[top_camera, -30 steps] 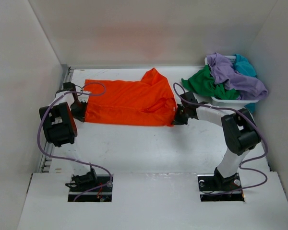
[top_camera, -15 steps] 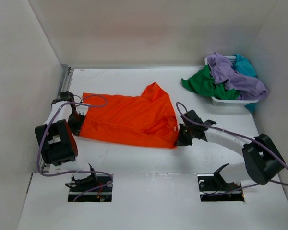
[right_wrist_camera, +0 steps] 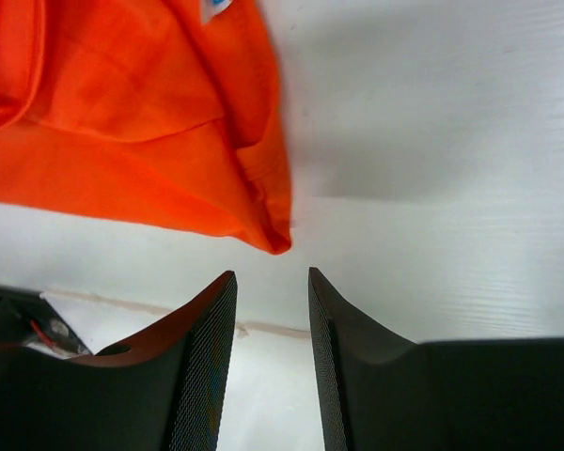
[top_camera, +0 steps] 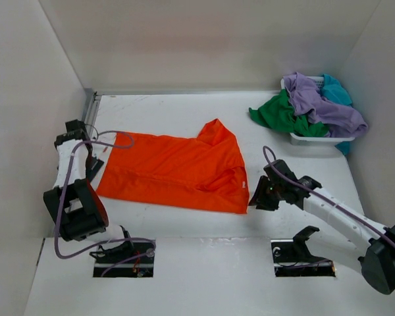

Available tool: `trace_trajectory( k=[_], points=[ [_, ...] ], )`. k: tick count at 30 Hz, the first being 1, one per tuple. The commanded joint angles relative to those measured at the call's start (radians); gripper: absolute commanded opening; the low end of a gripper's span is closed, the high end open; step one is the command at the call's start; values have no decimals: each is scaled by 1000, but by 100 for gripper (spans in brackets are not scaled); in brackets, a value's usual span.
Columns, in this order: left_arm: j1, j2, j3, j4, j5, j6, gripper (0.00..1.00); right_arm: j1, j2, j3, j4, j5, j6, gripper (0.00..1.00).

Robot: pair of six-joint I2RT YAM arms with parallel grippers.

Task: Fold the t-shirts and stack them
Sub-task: Flatten out the tshirt

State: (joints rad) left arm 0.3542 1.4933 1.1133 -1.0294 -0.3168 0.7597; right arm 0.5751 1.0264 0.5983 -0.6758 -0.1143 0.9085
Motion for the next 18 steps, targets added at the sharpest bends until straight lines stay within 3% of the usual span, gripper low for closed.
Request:
trace_trajectory(
  k=[1,3,4,6,7,8,12,18],
  points=[
    [-80,-67,204,164,-162,116,62,-25,-45,37,-58,77,-28,41],
    [-245,-90,255,170,-105,95,63,-22,-46,23,-10,79,-17,41],
    [-433,-119,261,176,-17,72,66,-21,-46,12,24,80,-7,41],
    [-645,-136,238,204,89,32,68,-19,-42,-6,70,81,9,41],
    [-674,-136,235,209,106,26,68,-19,-37,-15,91,77,15,41],
    [-849,-105,214,227,221,-14,67,-19,-25,-31,138,71,30,41],
    [-1108,55,209,245,431,-42,64,16,-5,-64,218,77,70,41],
    [-1266,255,253,353,548,-94,62,32,-45,-146,286,87,138,41]
  ],
)
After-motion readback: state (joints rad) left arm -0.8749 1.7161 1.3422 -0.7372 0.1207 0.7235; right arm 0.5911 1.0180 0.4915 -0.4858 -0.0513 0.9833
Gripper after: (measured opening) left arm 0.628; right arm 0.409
